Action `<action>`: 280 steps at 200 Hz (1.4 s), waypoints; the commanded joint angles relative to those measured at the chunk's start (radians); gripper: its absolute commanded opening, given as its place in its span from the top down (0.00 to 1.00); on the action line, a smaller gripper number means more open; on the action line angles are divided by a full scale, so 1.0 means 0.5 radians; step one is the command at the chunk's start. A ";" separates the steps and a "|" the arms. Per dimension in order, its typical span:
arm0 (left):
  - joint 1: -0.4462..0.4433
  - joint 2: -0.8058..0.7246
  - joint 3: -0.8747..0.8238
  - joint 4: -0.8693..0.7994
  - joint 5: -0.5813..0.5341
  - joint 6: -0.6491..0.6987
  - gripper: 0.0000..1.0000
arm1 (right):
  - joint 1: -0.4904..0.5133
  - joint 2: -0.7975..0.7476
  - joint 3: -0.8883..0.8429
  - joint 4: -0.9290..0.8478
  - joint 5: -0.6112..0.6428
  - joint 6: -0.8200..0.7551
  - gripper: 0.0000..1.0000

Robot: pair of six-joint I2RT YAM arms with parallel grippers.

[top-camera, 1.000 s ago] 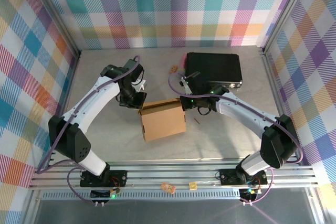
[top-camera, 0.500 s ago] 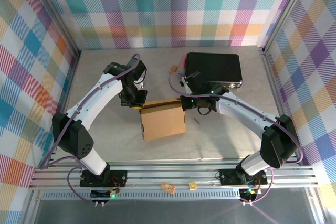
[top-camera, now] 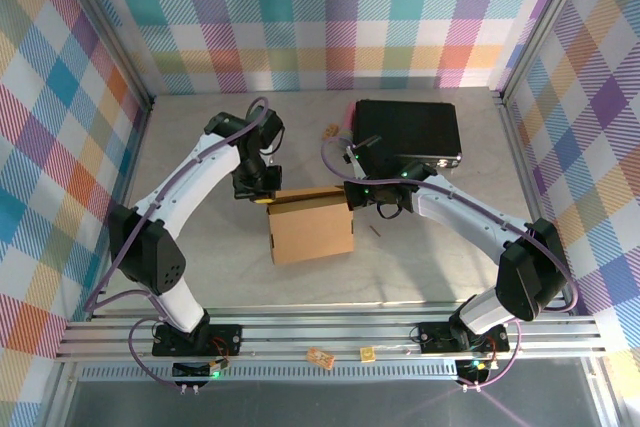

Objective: Fold the paper box

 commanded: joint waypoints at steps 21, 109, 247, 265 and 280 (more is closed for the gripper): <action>-0.042 0.053 0.147 0.040 0.173 -0.109 1.00 | 0.033 -0.001 0.062 0.015 -0.142 -0.008 1.00; -0.035 0.121 0.244 -0.046 0.101 -0.322 1.00 | 0.033 -0.004 0.069 0.028 -0.129 0.000 1.00; 0.102 0.252 0.305 -0.088 0.470 -0.471 1.00 | 0.033 0.015 0.075 0.026 -0.153 -0.007 1.00; 0.126 0.267 0.331 -0.096 0.505 -0.465 1.00 | 0.033 0.018 0.079 0.022 -0.157 -0.011 1.00; 0.139 0.277 0.366 -0.112 0.513 -0.452 1.00 | 0.032 0.015 0.081 0.019 -0.151 -0.015 1.00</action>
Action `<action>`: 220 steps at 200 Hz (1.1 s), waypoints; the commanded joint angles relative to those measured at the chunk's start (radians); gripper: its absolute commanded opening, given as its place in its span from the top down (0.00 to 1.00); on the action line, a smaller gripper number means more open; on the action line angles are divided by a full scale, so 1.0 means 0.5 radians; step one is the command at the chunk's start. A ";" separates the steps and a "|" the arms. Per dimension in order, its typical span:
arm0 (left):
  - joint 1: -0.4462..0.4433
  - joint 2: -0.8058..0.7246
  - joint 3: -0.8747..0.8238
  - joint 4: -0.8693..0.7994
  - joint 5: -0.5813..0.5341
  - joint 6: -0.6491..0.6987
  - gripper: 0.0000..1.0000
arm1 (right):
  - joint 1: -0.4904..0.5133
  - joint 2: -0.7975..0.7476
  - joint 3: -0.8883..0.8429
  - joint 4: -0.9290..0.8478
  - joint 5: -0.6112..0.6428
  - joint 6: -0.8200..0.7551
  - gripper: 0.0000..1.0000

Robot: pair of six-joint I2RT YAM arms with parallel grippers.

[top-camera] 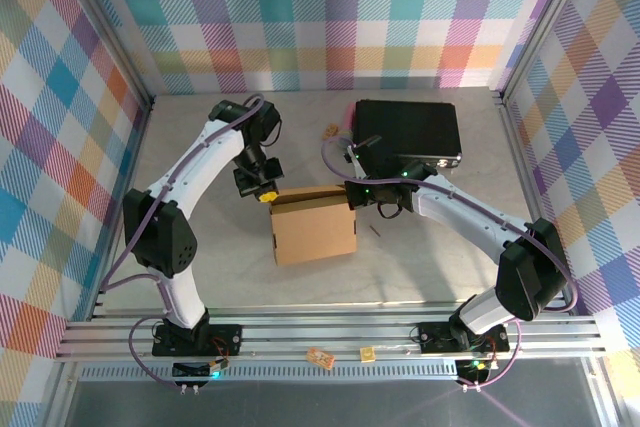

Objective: Fold the paper box

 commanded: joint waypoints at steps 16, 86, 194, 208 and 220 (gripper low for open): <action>0.017 0.032 0.158 0.069 0.262 -0.036 1.00 | 0.038 0.014 0.083 0.021 -0.180 -0.018 1.00; 0.006 -0.140 -0.167 0.222 0.205 0.002 1.00 | 0.039 0.022 0.087 0.018 -0.174 0.001 1.00; -0.171 -0.526 -0.736 0.864 -0.111 -0.013 1.00 | 0.039 0.029 0.081 0.042 -0.152 0.030 1.00; -0.187 -0.539 -0.776 0.896 -0.134 -0.024 1.00 | 0.039 0.021 0.064 0.048 -0.151 0.029 1.00; -0.203 -0.557 -0.810 0.934 -0.142 -0.036 1.00 | 0.039 0.013 0.051 0.051 -0.146 0.031 1.00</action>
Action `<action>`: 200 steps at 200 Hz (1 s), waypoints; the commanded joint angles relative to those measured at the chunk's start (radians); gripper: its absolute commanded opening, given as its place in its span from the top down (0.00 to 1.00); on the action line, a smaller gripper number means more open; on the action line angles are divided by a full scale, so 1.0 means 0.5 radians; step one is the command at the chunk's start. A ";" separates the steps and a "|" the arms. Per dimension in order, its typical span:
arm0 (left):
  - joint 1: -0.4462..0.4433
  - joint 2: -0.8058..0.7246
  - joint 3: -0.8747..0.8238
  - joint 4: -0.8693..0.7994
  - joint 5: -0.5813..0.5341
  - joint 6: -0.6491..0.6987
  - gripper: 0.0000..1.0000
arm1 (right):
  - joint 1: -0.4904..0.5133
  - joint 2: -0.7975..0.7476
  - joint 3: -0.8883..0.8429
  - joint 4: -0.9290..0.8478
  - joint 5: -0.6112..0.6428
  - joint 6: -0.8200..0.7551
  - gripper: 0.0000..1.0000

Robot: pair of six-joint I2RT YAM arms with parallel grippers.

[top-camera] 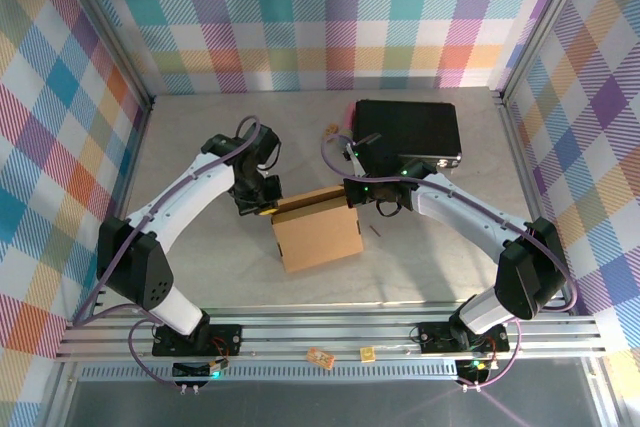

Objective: Fold the paper box

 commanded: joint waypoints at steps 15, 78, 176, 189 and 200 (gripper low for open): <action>-0.092 -0.083 -0.073 0.311 -0.001 -0.037 1.00 | 0.040 -0.009 -0.002 0.054 -0.134 0.021 1.00; -0.225 -0.296 -0.276 0.517 -0.230 -0.034 1.00 | 0.039 -0.041 -0.038 0.066 -0.131 0.033 1.00; -0.493 -0.401 -0.497 0.633 -0.625 -0.035 1.00 | 0.039 -0.113 -0.062 0.003 -0.132 0.126 1.00; -0.525 -0.405 -0.501 0.630 -0.692 -0.053 1.00 | 0.039 -0.125 -0.077 0.001 -0.131 0.136 0.98; -0.555 -0.411 -0.502 0.633 -0.752 -0.070 1.00 | 0.040 -0.134 -0.080 0.002 -0.131 0.142 0.95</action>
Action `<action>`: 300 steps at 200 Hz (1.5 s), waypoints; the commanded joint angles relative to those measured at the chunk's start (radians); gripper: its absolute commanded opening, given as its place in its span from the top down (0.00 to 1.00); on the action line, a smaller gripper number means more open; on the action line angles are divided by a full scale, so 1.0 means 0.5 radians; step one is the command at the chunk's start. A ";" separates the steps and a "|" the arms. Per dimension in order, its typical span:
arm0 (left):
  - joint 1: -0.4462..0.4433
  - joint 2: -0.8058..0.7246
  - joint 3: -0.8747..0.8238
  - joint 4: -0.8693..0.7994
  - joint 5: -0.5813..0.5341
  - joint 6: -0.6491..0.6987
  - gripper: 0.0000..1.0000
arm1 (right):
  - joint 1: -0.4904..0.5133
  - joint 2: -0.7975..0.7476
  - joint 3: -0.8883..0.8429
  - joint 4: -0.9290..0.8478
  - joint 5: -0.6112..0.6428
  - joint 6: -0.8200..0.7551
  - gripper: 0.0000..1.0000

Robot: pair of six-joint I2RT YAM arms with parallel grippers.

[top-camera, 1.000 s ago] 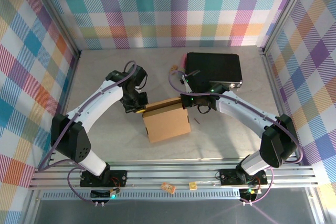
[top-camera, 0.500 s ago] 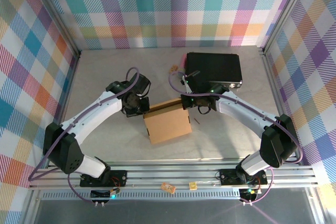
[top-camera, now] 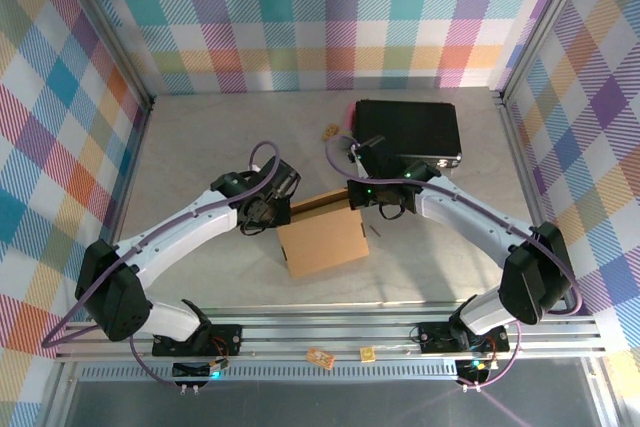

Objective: Fold the paper box

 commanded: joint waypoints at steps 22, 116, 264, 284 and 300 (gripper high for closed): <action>-0.133 -0.047 -0.014 0.162 -0.196 -0.073 1.00 | 0.039 -0.074 -0.014 0.032 -0.160 0.070 0.88; -0.209 0.029 0.062 0.070 -0.394 -0.103 1.00 | 0.036 -0.163 0.101 -0.142 -0.166 0.421 0.55; -0.256 0.016 0.087 0.015 -0.497 -0.150 1.00 | -0.152 -0.357 0.040 -0.365 -0.470 2.247 0.13; -0.261 0.018 0.094 0.006 -0.513 -0.154 1.00 | -0.194 -0.376 -0.196 -0.043 -0.661 2.605 0.09; -0.265 0.019 0.105 -0.003 -0.532 -0.155 1.00 | -0.261 -0.357 -0.296 0.123 -0.836 2.819 0.08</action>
